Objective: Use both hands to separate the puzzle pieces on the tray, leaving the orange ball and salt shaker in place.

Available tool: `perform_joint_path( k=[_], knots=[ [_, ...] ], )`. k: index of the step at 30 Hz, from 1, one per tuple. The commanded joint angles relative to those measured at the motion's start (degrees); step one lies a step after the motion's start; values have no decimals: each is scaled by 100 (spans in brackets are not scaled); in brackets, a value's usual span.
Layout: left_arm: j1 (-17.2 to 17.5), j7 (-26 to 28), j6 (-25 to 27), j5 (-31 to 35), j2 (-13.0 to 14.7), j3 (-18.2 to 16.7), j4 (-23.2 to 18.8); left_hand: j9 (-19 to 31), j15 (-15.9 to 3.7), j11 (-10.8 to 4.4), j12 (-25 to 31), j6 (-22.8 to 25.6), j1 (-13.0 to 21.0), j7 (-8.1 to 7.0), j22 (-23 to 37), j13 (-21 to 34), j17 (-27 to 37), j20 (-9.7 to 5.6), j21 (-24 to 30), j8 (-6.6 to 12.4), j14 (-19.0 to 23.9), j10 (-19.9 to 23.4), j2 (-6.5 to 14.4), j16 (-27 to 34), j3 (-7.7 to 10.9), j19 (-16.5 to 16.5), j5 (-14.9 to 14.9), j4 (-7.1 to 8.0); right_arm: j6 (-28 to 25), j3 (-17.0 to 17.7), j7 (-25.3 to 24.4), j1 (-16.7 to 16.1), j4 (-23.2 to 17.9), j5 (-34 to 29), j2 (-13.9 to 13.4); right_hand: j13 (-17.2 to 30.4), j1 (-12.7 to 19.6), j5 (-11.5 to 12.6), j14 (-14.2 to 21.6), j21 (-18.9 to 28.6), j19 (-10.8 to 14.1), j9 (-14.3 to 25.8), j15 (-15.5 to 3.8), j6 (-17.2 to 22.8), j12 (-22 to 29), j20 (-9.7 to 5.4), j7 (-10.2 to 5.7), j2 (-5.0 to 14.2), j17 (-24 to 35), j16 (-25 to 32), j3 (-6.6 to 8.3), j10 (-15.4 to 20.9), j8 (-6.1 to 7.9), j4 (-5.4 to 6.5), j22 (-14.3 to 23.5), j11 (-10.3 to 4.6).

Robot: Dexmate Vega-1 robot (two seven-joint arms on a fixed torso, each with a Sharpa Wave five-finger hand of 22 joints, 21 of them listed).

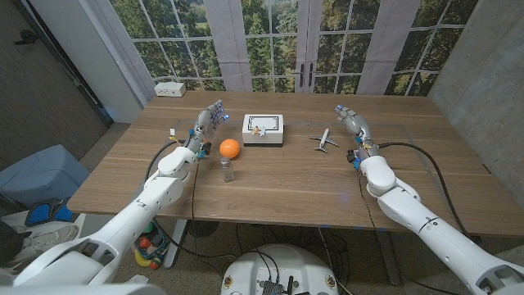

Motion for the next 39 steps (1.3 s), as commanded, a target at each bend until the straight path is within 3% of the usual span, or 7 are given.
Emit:
perform_joint_path(
  k=[1, 17, 25, 39],
  knots=[
    [29, -16, 66, 32, 55, 30, -82, 10, -254, -22, 9, 23, -61, -3, 21, 14, 9, -274, -30, 6, 3, 13, 232, 10, 7, 45, 35, -39, -284, -117, -474, -129, -401, -868, -125, 4, 114, 38, 65, -16, 71, 24, 7, 59, 24, -27, -13, 2, -4, -19, 19, 79, 20, -98, 32, 7],
    [158, 108, 42, 87, 114, 11, -298, 11, -249, -12, -3, 29, -74, -8, 23, 14, 8, -272, -84, -5, 9, 15, 236, -3, 18, 65, 43, -71, -726, -276, -798, -243, -850, -1826, -297, -14, 326, 129, 243, -45, 295, 25, -11, 186, 47, 78, -69, -12, -90, 17, 51, 206, 39, -362, 41, -8],
    [212, 125, 57, 102, 153, 15, -407, 11, -248, -13, -5, 30, -78, -1, 23, 14, 8, -263, -106, -10, 20, 24, 237, -5, 23, 82, 46, -86, -1095, -390, -1132, -326, -1068, -2426, -297, -17, 501, 202, 320, -66, 416, 28, -92, 259, 81, 144, -196, -6, -137, 32, 86, 340, 47, -463, 51, -85],
    [438, 219, 37, 90, 276, -61, -670, 12, -243, -7, -7, 35, -87, -9, 25, 14, 7, -241, -144, -14, 29, 39, 238, -11, 32, 114, 50, -111, -1277, -694, -1032, -280, -1250, -2941, -369, -12, 705, 283, 424, -95, 516, 36, -207, 442, 96, 96, -301, 73, -143, 88, 129, 429, 91, -464, 62, -173]
  ],
)
